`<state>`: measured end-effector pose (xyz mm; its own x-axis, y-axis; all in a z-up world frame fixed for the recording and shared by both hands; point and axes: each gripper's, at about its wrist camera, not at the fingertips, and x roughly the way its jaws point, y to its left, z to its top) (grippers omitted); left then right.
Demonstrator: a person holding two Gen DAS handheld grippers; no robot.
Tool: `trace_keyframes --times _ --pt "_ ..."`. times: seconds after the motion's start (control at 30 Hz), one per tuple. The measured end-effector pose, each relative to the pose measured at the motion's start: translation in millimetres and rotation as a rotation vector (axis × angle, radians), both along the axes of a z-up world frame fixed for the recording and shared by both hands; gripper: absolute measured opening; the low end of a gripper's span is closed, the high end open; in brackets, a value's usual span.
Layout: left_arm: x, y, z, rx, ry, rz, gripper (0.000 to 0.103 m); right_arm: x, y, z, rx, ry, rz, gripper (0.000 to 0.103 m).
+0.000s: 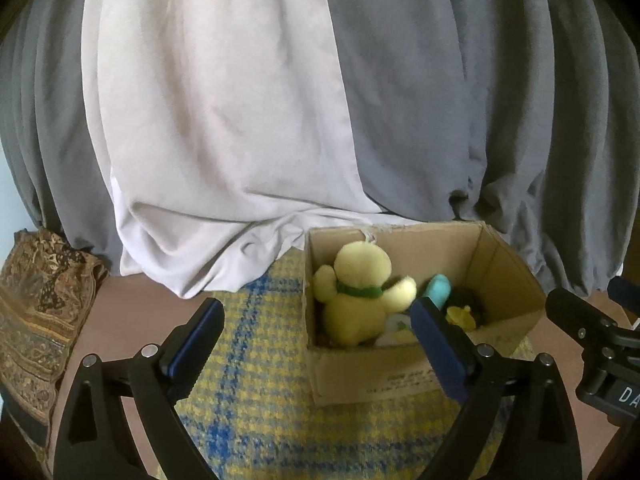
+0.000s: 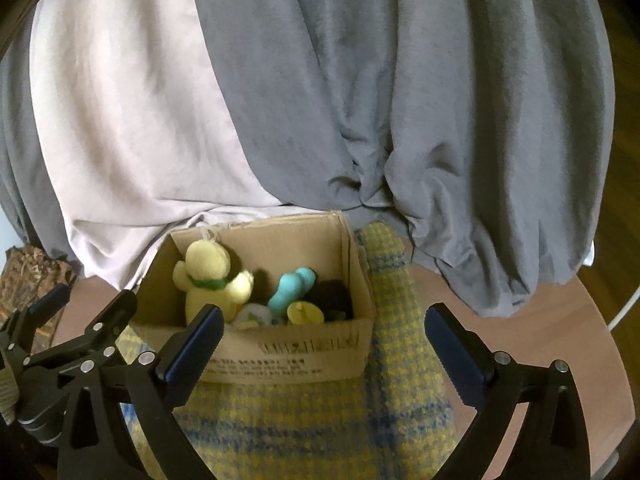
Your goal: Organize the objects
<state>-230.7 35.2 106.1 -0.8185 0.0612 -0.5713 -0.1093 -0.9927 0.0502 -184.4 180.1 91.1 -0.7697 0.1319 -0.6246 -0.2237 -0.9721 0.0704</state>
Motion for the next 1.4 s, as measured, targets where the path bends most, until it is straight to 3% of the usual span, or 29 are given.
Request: trace_keyframes --times 0.53,1.4 --pt "56.6 -12.3 -6.8 0.002 0.012 0.012 0.102 46.3 -10.0 -11.3 -0.011 -0.002 -0.006 0.101" --pt "137.6 -35.6 -29.5 0.033 0.011 0.026 0.102 119.7 -30.4 -37.4 -0.026 0.006 0.01 0.102"
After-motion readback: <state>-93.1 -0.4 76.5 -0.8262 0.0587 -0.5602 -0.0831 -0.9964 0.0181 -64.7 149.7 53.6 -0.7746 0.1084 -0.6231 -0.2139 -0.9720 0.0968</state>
